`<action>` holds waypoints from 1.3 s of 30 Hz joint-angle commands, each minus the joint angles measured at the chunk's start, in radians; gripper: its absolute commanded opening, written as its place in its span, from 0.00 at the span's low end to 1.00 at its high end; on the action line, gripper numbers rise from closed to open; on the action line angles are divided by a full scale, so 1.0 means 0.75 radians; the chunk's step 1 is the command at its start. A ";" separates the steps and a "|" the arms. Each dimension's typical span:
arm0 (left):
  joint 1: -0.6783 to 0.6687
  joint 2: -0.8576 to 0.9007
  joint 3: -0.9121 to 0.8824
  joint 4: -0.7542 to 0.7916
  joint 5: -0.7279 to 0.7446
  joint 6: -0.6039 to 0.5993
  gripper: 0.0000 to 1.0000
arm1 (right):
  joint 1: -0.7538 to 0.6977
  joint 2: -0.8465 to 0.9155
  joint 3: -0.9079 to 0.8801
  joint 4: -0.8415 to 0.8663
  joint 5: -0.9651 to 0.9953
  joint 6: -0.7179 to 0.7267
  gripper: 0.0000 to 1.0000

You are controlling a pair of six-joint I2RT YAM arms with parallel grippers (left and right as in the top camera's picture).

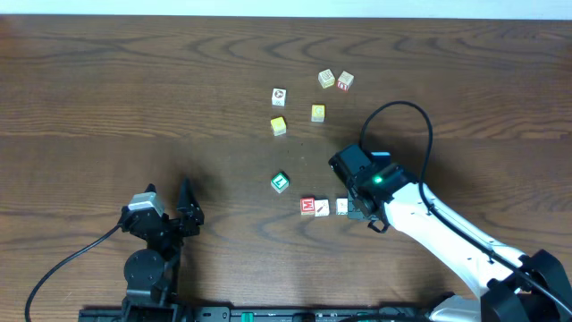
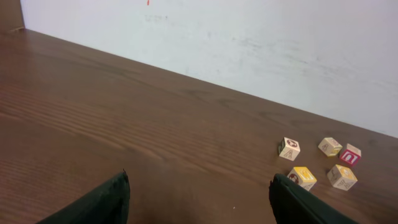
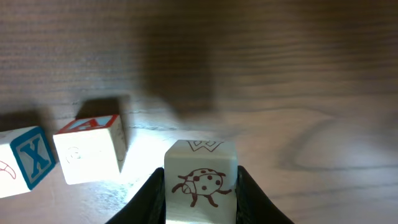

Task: Lift 5 blocks
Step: 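Lower the ladybug block at the right end of the row and release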

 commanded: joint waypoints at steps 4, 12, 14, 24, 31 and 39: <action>-0.001 0.002 -0.023 -0.056 -0.022 0.003 0.72 | -0.005 -0.001 -0.130 0.154 -0.127 0.027 0.14; -0.001 0.002 -0.023 -0.056 -0.022 0.003 0.72 | -0.006 -0.001 -0.189 0.280 -0.138 0.014 0.17; -0.001 0.002 -0.023 -0.056 -0.022 0.003 0.72 | -0.006 0.001 -0.203 0.339 -0.153 -0.009 0.18; -0.001 0.002 -0.023 -0.056 -0.022 0.003 0.72 | -0.006 0.012 -0.211 0.402 -0.182 -0.043 0.19; -0.002 0.002 -0.023 -0.056 -0.022 0.003 0.72 | -0.006 0.013 -0.211 0.444 -0.221 -0.043 0.20; -0.001 0.002 -0.023 -0.056 -0.022 0.003 0.72 | -0.006 0.013 -0.211 0.477 -0.236 -0.042 0.22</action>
